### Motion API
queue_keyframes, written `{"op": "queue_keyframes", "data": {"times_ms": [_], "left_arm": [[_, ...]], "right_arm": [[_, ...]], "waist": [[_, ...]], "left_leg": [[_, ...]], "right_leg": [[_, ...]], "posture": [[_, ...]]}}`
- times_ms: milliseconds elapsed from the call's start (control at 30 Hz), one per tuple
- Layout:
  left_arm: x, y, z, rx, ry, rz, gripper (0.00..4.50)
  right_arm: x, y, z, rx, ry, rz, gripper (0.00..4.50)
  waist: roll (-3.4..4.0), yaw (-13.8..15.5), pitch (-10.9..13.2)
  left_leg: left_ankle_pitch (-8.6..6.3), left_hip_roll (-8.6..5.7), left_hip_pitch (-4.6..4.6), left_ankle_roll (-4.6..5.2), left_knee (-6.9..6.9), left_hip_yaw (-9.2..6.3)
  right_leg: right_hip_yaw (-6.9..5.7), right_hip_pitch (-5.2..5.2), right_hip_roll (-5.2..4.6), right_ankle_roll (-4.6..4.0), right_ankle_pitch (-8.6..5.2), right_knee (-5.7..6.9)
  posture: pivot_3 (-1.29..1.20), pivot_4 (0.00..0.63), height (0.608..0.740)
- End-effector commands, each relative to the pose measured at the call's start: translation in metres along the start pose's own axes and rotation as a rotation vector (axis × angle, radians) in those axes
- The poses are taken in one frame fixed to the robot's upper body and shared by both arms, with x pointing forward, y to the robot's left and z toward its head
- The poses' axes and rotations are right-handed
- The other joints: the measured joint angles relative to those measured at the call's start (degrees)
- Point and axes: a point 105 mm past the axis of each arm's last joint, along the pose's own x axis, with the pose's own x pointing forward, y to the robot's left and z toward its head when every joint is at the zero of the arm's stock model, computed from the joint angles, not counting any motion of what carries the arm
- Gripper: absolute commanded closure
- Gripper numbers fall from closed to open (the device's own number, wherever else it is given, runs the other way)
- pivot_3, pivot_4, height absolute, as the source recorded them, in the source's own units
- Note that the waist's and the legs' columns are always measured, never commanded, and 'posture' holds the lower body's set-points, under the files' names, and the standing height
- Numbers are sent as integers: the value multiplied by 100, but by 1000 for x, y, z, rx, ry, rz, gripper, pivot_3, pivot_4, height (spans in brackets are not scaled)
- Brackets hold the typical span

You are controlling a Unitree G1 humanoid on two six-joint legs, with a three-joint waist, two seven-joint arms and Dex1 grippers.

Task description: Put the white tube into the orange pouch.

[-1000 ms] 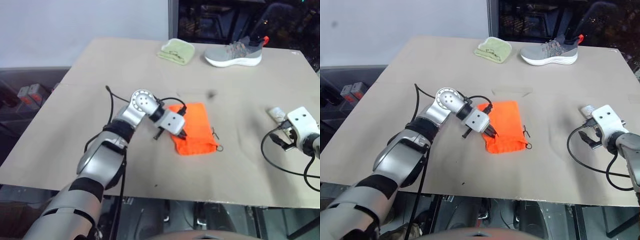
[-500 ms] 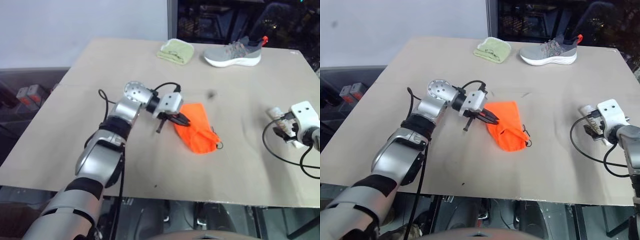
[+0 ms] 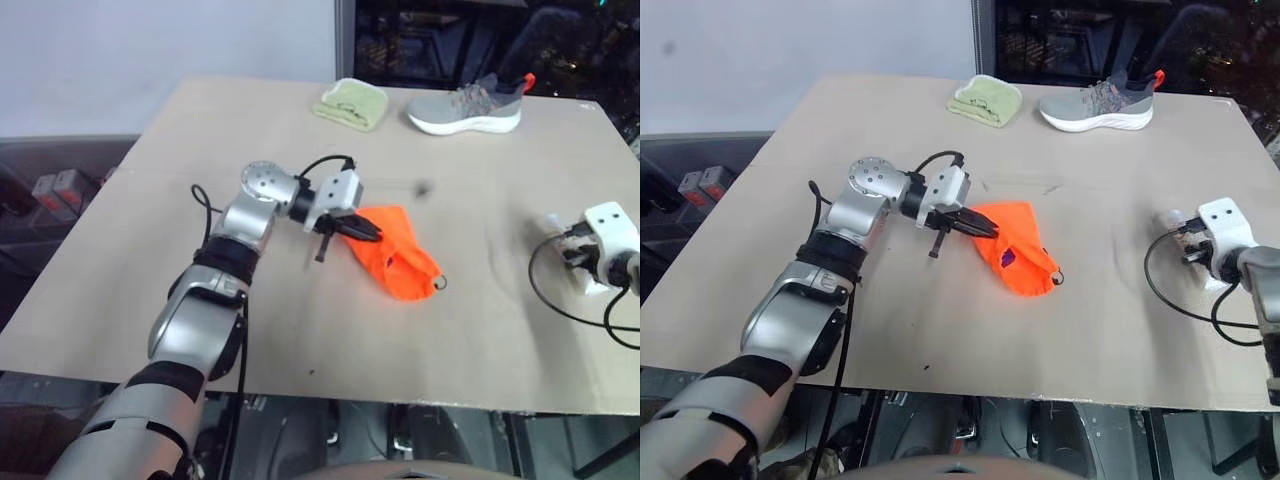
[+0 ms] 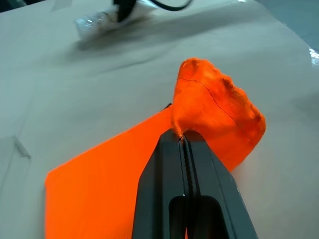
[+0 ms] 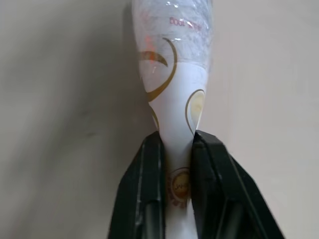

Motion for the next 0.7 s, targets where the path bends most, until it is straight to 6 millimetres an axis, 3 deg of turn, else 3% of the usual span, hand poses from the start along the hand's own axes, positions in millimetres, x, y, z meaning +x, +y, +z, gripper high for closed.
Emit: {"op": "queue_keyframes", "data": {"times_ms": [33,167,233,333,500,700], "left_arm": [[-3,6,14,36,-42,39,4500],[-1,8,15,20,-53,55,4500],[-1,9,16,18,-57,61,4500],[0,8,17,17,-58,62,4500],[-2,5,21,21,-63,50,4500],[-2,-6,22,35,-54,18,4500]], "right_arm": [[-35,22,32,-16,-126,103,3788],[-75,78,40,-32,-184,300,3788],[-92,118,32,-44,-183,440,3788],[-111,157,17,-47,-169,554,3788],[-109,189,13,20,-183,620,3788],[-84,193,22,40,-163,605,3788]], "waist": [[2,4,1],[9,13,5],[8,14,4],[6,30,4],[4,-2,4],[6,0,4]], "left_leg": [[-2,1,-1,2,-1,-1],[-5,2,-9,7,-4,-3],[-11,4,-9,15,-3,-8],[-13,4,-13,17,-1,-26],[-20,-3,-12,28,9,-26],[-20,-4,-6,27,12,-26]], "right_leg": [[0,-1,1,0,0,0],[0,-8,2,-11,7,0],[-3,-6,4,-7,4,-3],[-17,0,-1,0,-2,-8],[-12,5,-16,0,-2,-13],[-12,8,-35,-5,-3,-15]], "posture": [[0,150,740],[0,150,740],[0,150,740],[0,150,740],[0,150,740],[0,150,740]]}}
